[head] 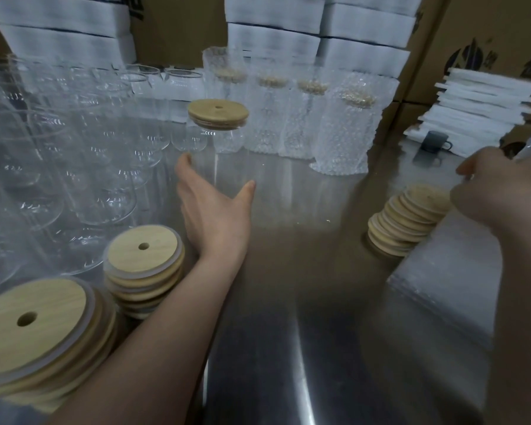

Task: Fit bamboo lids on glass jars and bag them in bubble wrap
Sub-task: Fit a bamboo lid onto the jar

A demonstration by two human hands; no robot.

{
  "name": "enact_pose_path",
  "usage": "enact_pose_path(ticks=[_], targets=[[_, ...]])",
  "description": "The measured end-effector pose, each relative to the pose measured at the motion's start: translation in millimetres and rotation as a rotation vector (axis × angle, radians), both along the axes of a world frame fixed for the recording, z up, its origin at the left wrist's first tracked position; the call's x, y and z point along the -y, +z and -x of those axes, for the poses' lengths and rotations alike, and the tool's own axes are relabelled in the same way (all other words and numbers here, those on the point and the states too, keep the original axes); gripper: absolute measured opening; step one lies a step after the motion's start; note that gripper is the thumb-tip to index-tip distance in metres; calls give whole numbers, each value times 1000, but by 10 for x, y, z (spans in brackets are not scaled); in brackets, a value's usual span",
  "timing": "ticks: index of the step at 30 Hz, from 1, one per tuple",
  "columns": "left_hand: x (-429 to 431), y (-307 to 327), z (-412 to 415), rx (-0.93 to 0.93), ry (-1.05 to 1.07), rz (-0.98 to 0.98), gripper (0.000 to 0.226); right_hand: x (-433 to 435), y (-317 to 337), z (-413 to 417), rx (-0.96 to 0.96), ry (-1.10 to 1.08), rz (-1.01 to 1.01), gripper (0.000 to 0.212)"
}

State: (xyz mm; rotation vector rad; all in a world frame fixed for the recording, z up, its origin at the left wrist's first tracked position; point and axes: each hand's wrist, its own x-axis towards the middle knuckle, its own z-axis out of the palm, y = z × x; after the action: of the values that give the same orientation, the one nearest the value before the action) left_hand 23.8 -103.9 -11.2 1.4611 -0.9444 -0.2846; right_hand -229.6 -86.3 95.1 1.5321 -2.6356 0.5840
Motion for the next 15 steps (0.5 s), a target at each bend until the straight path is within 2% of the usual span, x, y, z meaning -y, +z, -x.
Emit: enact_pose_path(ticks=[7,11,15], targets=[[18,-26,-21,-9,9,-17,96,76,-85,165,63,25,22,47],[-15,2,-13,16,2,-23,106,37,-120,210,134,69,239,41],[-93,79,-5,175,44,3,111,94,-121,119,230,96,546,55]])
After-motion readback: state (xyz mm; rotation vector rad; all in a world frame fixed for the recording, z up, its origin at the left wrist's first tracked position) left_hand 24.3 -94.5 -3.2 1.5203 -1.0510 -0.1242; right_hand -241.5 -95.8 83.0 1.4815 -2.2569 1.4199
